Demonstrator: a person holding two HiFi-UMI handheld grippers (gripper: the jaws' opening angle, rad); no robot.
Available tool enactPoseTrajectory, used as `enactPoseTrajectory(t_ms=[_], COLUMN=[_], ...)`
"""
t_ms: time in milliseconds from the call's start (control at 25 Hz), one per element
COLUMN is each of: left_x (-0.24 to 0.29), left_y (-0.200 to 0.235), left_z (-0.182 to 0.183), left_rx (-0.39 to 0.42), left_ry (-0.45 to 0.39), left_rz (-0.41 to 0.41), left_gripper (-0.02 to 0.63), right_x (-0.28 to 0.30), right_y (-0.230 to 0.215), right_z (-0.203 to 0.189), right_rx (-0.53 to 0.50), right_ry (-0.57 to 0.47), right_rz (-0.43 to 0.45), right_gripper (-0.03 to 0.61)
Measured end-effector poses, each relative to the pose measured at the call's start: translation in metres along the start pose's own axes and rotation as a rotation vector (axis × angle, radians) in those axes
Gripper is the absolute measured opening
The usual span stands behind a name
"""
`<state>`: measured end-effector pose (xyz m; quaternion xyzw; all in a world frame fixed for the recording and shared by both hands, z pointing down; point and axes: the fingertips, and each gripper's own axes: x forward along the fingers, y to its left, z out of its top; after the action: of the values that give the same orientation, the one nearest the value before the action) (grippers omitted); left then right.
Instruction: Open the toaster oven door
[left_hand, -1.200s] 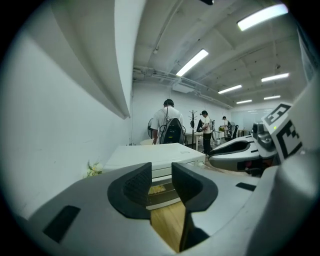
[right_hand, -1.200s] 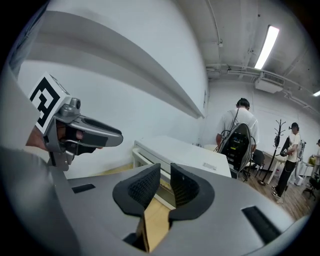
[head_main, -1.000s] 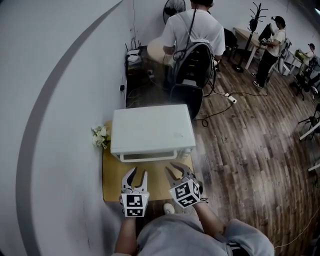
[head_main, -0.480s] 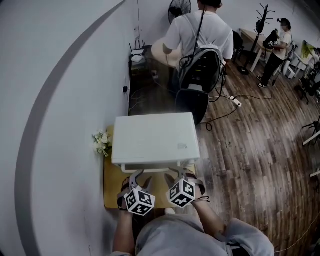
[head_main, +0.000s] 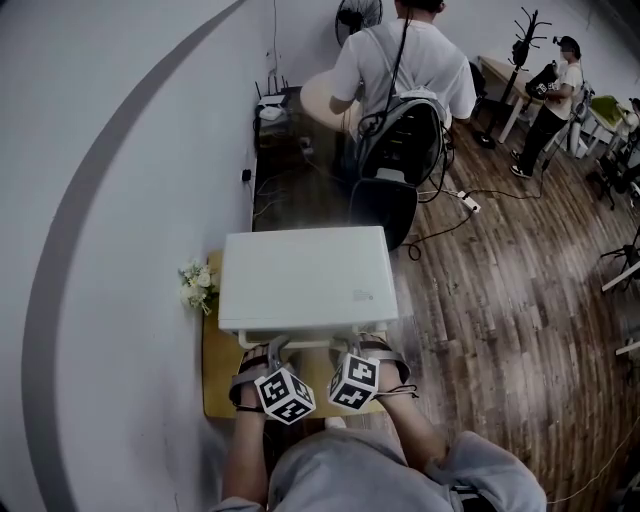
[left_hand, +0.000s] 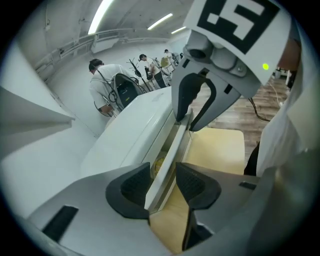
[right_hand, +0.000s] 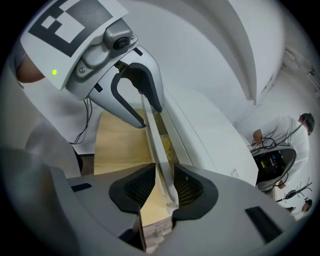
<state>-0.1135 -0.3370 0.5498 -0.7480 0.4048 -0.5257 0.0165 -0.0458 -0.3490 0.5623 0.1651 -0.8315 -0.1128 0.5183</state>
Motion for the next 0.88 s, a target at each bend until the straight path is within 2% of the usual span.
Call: enactPoseTrajectory(t_ms=[280,400,640,880], left_x=[0.006,0.006,0.006,0.010], left_y=[-0.003,-0.003,0.000,-0.006], left_z=[-0.003,-0.005,-0.006,-0.011], left_rx=[0.018,0.011,-0.010,-0.013], left_ry=[0.019,0.020,0.013,0.032], left_rz=[-0.017,0.001,0.005,-0.032], left_gripper=[0.153,0.115,0.131,0.138], right_x=[0.000,0.000,-0.001,-0.002], right_y=[-0.001,0.000,0.000,0.005], right_z=[0.002,0.002,0.002,0.002], right_rx=[0.004,0.011,0.007,0.009], right_ry=[-0.002,-0.004,-0.004,-0.009], right_rz=[-0.005,-0.003,-0.009,-0.009], right_gripper=[0.097,0.097,0.095,0.094])
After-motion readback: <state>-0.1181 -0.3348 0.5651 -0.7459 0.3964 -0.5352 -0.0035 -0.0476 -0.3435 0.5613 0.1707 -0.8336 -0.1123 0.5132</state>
